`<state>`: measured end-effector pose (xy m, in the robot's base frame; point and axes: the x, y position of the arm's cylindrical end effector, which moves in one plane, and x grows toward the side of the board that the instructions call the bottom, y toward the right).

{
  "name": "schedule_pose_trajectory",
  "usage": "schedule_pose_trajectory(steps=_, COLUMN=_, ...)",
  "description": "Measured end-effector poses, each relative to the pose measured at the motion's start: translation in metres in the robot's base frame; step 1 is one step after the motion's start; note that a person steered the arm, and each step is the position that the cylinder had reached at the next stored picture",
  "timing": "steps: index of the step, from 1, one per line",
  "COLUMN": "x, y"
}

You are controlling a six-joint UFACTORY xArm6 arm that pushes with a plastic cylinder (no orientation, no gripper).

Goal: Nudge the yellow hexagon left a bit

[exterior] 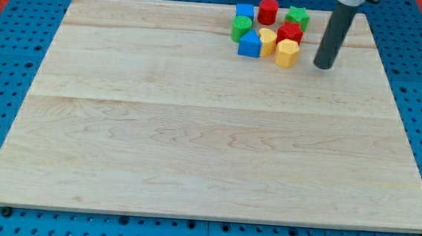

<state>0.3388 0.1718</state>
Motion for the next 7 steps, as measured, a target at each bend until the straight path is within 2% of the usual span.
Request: schedule_pose_trajectory(steps=7, x=-0.015, y=-0.015)
